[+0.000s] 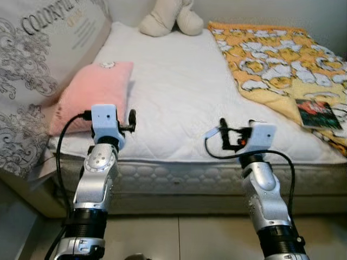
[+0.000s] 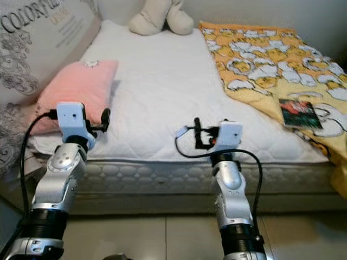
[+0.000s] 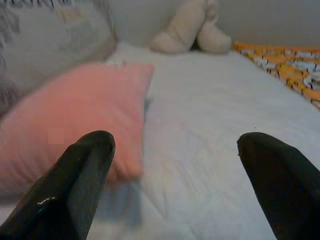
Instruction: Clean up the room
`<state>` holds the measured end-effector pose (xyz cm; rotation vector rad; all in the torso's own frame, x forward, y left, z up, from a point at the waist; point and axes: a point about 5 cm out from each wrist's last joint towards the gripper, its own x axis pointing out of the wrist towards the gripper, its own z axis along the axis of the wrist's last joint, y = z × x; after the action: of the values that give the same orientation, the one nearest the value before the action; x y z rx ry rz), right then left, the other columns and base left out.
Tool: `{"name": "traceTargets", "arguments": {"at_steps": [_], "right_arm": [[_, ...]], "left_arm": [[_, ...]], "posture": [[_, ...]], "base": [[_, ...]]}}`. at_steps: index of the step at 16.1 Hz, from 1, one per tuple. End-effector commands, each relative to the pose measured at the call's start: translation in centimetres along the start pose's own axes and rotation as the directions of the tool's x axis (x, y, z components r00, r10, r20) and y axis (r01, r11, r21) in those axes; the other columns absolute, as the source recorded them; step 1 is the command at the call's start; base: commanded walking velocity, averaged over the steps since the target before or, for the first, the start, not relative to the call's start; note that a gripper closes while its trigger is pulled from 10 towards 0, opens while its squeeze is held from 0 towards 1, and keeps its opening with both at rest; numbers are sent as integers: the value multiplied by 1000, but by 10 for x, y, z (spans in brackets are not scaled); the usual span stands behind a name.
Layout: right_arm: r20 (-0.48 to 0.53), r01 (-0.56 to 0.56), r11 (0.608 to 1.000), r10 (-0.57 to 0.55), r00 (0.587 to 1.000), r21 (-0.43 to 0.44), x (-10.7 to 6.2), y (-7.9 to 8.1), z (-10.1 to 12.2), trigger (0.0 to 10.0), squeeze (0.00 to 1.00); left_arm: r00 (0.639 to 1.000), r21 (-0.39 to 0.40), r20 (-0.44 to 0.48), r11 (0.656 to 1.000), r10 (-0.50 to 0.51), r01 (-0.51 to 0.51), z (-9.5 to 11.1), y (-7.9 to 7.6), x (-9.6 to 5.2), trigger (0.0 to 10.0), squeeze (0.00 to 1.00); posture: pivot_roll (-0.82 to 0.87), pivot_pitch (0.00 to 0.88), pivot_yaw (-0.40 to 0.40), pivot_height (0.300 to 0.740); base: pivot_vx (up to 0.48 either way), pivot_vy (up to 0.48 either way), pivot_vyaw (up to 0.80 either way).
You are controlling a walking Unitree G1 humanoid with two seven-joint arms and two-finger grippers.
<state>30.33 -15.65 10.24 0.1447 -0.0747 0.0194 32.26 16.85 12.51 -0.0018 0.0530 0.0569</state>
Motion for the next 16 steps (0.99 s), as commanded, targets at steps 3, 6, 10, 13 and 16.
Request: {"name": "traceTargets", "arguments": {"at_steps": [3, 6, 10, 13, 16], "right_arm": [[-2, -25, 999, 25, 1000, -44, 5, -2, 5, 10000, 0], [5, -41, 998, 42, 999, -49, 7, 0, 7, 10000, 0], [-4, -55, 997, 55, 999, -55, 6, 1, 4, 10000, 0], [-10, -62, 996, 61, 998, -63, 5, 3, 3, 10000, 0], [-11, -66, 996, 66, 998, -65, 5, 3, 2, 10000, 0]], "left_arm": [[1000, 30, -3, 999, -26, 27, 3, -6, 1, 10000, 0], [1000, 4, 22, 1000, -19, 19, 7, -5, 1, 10000, 0], [1000, 28, 25, 1000, 6, -6, 8, 0, 1, 10000, 0], [1000, 34, 23, 999, 2, -2, 8, -1, 0, 10000, 0], [1000, 28, 24, 1000, 11, -12, 9, 1, 0, 10000, 0]], "posture": [[-1, 0, -4, 740], [0, 0, -5, 740], [5, 0, -6, 740], [6, 0, -5, 740], [6, 0, -5, 740]], "base": [[0, 0, 0], [480, 0, 0], [480, 0, 0], [477, 0, 0], [471, 0, 0]]}}
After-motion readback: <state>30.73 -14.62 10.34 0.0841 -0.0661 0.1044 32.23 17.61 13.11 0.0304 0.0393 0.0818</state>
